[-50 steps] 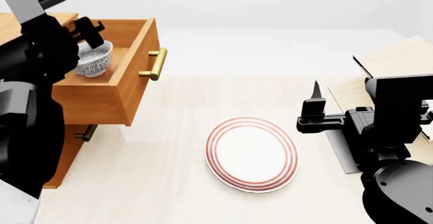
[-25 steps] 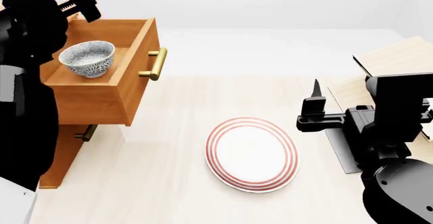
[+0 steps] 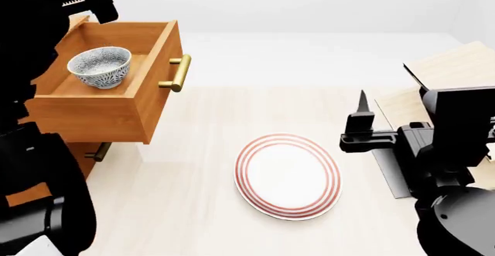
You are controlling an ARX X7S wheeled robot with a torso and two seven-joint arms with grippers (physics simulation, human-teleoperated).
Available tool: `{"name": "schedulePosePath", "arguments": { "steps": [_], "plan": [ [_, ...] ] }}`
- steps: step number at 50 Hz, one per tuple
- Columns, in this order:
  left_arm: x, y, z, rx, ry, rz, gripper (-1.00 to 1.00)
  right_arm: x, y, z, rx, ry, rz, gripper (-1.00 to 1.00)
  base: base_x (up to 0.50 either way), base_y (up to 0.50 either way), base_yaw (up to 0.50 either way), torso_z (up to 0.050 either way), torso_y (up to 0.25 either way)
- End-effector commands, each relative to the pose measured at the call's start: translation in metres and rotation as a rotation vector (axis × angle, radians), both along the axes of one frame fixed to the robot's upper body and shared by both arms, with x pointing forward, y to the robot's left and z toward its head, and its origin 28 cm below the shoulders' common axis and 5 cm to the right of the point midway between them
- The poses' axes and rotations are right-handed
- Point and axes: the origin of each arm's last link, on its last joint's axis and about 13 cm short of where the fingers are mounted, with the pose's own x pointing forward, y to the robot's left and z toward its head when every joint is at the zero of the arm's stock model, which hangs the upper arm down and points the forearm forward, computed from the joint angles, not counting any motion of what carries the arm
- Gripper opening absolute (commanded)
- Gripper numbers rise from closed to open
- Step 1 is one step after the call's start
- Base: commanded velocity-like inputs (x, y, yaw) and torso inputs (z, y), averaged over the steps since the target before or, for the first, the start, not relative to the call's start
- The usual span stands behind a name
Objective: Open the top drawer of the cabinet and put the bowl in it.
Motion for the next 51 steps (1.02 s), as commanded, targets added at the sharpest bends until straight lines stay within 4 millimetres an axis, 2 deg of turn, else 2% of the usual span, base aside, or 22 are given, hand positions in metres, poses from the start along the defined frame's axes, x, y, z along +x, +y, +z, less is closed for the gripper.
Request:
{"name": "schedulePosePath", "arguments": {
  "steps": [1, 13, 27, 38, 51],
  "plan": [
    [-0.036, -0.008, -0.011, 0.044, -0.015, -0.095, 1.0, -0.006, -0.001, 0.001, 0.005, -0.018, 0.005, 1.0, 0.0, 0.0, 0.0, 0.0, 0.0],
    [-0.087, -0.01, -0.027, 0.096, -0.076, -0.204, 1.0, -0.016, 0.001, 0.008, 0.006, -0.05, 0.008, 1.0, 0.0, 0.0, 0.0, 0.0, 0.0],
    [-0.15, -0.014, -0.006, 0.169, -0.211, -0.286, 1.0, -0.036, 0.005, 0.037, -0.037, -0.144, 0.016, 1.0, 0.0, 0.0, 0.0, 0.0, 0.0],
    [-0.174, -0.019, -0.006, 0.196, -0.271, -0.321, 1.0, -0.056, 0.008, 0.051, -0.059, -0.22, 0.03, 1.0, 0.0, 0.0, 0.0, 0.0, 0.0],
    [-0.189, -0.019, -0.001, 0.181, -0.326, -0.334, 1.0, -0.071, 0.011, 0.06, -0.074, -0.279, 0.05, 1.0, 0.0, 0.0, 0.0, 0.0, 0.0]
  ]
}}
